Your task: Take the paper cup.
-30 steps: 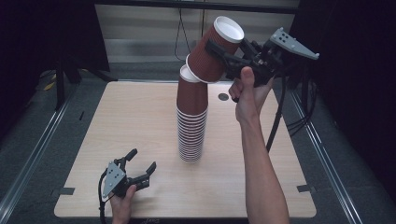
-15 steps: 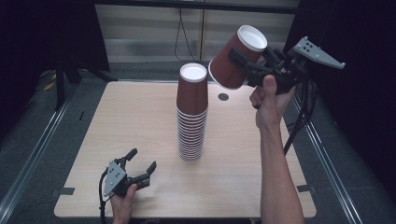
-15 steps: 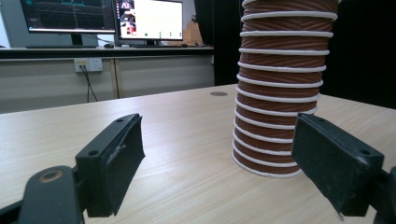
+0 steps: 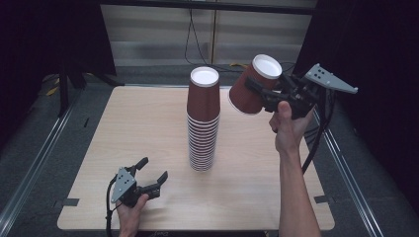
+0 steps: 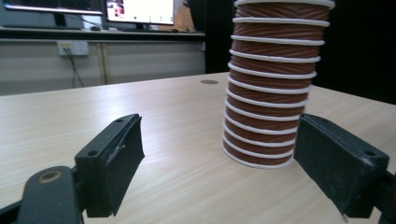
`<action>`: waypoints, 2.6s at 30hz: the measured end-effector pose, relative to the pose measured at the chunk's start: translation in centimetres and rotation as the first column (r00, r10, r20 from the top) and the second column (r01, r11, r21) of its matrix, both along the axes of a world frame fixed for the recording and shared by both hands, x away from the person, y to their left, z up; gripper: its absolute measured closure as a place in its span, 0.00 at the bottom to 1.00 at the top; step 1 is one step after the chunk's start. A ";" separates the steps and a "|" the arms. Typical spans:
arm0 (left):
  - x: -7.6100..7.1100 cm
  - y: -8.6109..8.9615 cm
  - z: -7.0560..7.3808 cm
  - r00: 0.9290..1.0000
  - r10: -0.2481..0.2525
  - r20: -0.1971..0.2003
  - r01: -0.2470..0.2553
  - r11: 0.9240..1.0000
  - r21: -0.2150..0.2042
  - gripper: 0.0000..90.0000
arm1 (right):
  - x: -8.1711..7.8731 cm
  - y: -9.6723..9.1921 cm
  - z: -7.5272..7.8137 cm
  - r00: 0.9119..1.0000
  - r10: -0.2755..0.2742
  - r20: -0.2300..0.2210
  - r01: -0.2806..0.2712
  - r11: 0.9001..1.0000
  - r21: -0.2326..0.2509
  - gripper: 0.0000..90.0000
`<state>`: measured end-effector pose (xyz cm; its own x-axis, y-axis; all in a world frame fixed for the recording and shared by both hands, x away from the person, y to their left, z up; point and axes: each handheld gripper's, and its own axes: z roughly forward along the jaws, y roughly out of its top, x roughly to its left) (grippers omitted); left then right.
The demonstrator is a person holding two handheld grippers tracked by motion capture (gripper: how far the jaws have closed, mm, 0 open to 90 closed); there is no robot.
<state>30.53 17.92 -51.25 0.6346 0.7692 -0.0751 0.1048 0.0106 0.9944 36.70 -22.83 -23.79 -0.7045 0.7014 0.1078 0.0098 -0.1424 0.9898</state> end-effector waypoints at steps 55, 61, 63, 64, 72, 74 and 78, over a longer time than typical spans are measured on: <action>-0.6 -6.5 4.0 0.932 -0.359 -0.048 0.361 0.932 0.046 0.18 | -5.0 5.4 -14.8 0.967 0.113 -0.229 -0.141 0.984 -0.108 0.24; -0.6 -6.8 4.0 0.915 -0.401 -0.040 0.402 0.915 0.029 0.17 | -5.2 6.1 -15.5 0.961 0.139 -0.239 -0.167 0.981 -0.102 0.24; -0.6 -7.1 3.9 0.914 -0.404 -0.037 0.405 0.913 0.041 0.17 | -5.2 6.3 -15.7 0.960 0.148 -0.237 -0.175 0.980 -0.097 0.24; -0.5 -7.3 3.8 0.914 -0.404 -0.045 0.406 0.913 0.038 0.17 | -5.1 6.5 -16.0 0.959 0.150 -0.239 -0.181 0.977 -0.111 0.24; -0.5 -7.6 3.9 0.906 -0.422 -0.040 0.424 0.905 0.043 0.17 | -5.1 7.3 -17.0 0.950 0.187 -0.251 -0.215 0.973 -0.087 0.24; -0.6 -7.6 4.0 0.908 -0.418 -0.042 0.420 0.907 0.044 0.17 | -5.2 7.4 -17.2 0.949 0.192 -0.250 -0.218 0.972 -0.082 0.24; -0.5 -7.8 4.0 0.897 -0.440 -0.043 0.442 0.896 0.036 0.19 | -5.4 7.6 -17.4 0.949 0.203 -0.242 -0.225 0.972 -0.067 0.24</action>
